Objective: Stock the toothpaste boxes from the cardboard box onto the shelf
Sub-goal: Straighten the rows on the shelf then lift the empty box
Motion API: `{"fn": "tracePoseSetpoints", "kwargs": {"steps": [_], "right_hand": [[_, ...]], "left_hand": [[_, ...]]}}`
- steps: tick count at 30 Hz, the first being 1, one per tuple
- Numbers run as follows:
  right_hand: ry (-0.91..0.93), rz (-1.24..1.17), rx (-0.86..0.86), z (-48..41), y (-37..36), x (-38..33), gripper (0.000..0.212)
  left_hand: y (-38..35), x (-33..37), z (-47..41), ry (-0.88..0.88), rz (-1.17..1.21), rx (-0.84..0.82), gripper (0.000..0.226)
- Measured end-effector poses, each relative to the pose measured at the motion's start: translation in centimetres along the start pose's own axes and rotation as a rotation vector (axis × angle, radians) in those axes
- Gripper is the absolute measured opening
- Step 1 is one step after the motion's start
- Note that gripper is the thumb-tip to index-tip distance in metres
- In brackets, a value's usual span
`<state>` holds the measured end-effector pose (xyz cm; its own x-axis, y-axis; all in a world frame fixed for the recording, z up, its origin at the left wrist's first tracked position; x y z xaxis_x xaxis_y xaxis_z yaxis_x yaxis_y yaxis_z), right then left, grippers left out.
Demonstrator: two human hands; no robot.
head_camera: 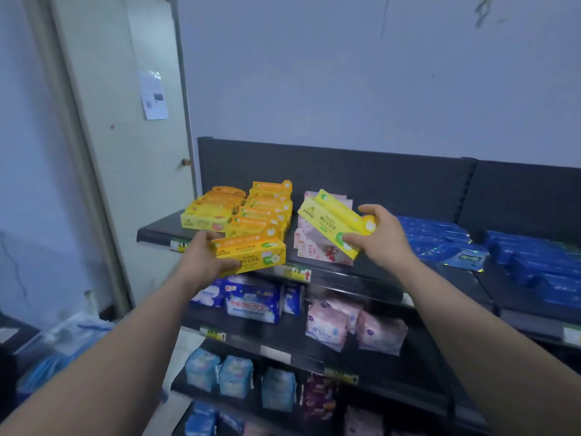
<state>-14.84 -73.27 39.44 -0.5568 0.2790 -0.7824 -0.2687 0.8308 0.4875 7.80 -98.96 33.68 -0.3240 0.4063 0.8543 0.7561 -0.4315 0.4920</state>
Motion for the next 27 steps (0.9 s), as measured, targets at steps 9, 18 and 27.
{"fn": "tracePoseSetpoints", "kwargs": {"steps": [9, 18, 27], "right_hand": [[0.069, -0.030, -0.084, -9.2, -5.0, -0.4, 0.064], [0.074, -0.032, -0.142, -14.7, -10.2, 0.3, 0.063], [0.022, -0.004, -0.060, -18.2, -12.8, 0.1, 0.065]], "left_hand": [[-1.6, -1.0, -9.3, 0.014, 0.004, -0.087, 0.060], [-3.5, -3.5, -15.1, 0.053, 0.049, -0.221, 0.056], [-3.6, -4.3, -18.9, -0.091, -0.158, -0.291, 0.061]]}}
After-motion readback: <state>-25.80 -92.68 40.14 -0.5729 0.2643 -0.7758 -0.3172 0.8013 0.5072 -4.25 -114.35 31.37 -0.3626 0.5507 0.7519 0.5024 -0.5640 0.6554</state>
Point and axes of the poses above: each hand's wrist, its own z-axis away from the middle knuckle, its own y-axis out of the back of the hand, x = y × z, the point moved 8 cm from there along -z, towards the middle knuckle
